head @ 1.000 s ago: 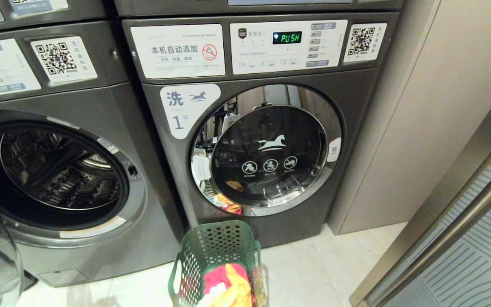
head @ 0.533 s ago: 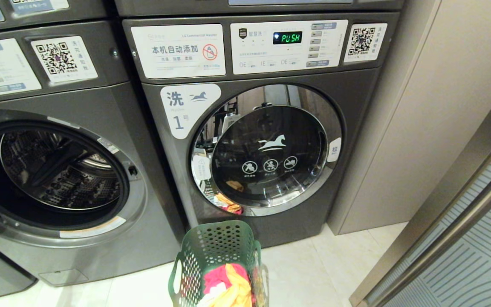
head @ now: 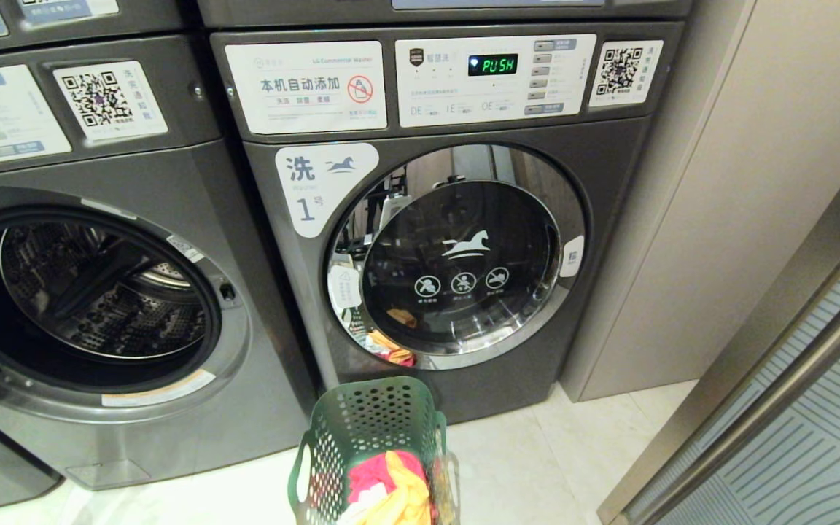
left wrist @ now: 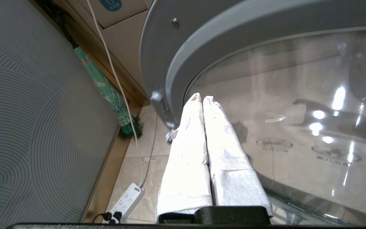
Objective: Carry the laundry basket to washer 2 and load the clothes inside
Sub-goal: Place the clothes into the washing machine
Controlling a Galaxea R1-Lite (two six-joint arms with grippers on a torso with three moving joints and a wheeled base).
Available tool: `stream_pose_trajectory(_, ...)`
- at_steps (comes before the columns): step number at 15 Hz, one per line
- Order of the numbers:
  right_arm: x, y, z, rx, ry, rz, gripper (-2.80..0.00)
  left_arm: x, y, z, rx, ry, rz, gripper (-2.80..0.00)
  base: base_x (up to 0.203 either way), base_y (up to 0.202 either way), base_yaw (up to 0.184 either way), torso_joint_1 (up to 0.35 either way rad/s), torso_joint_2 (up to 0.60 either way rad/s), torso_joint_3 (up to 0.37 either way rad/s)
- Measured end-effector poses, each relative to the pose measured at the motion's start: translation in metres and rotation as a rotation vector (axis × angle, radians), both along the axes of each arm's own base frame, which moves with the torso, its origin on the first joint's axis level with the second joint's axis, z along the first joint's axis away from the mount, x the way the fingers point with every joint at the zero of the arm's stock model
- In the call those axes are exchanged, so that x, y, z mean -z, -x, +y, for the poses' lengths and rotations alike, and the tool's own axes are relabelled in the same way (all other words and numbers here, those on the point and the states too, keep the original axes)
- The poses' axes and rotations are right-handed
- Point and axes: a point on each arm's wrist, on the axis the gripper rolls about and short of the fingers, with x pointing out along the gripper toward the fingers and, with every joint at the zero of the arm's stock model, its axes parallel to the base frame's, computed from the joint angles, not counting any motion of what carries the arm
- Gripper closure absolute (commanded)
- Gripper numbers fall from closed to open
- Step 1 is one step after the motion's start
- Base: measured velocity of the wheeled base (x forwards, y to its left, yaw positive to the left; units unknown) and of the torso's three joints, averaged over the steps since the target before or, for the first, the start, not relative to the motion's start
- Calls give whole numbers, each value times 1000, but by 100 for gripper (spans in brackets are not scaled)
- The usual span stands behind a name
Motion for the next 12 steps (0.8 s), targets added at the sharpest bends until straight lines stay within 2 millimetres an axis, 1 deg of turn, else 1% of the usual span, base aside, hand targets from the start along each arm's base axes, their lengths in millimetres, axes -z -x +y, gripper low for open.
stream_pose_trajectory(2,0,0,0,0,0,0,0,2,-3,2,12,-2,-5,0,0,0,0,0,0,0)
stream_pose_trajectory(4,0,0,0,0,0,0,0,-1,-5,1,29,-10,-15,0,0,0,0,0,0,0)
stream_pose_trajectory(5,0,0,0,0,0,0,0,-3,-7,-2,39,-11,-18,0,0,0,0,0,0,0)
stream_pose_trajectory(7,0,0,0,0,0,0,0,-7,-12,-17,88,2,-17,0,0,0,0,0,0,0)
stream_pose_trajectory(9,0,0,0,0,0,0,0,-14,-16,-44,179,26,-19,0,0,0,0,0,0,0)
stream_pose_trajectory(10,0,0,0,0,0,0,0,-16,-19,-67,245,50,-19,0,0,0,0,0,0,0)
stream_pose_trajectory(12,0,0,0,0,0,0,0,-19,-26,-122,402,92,-33,0,0,0,0,0,0,0)
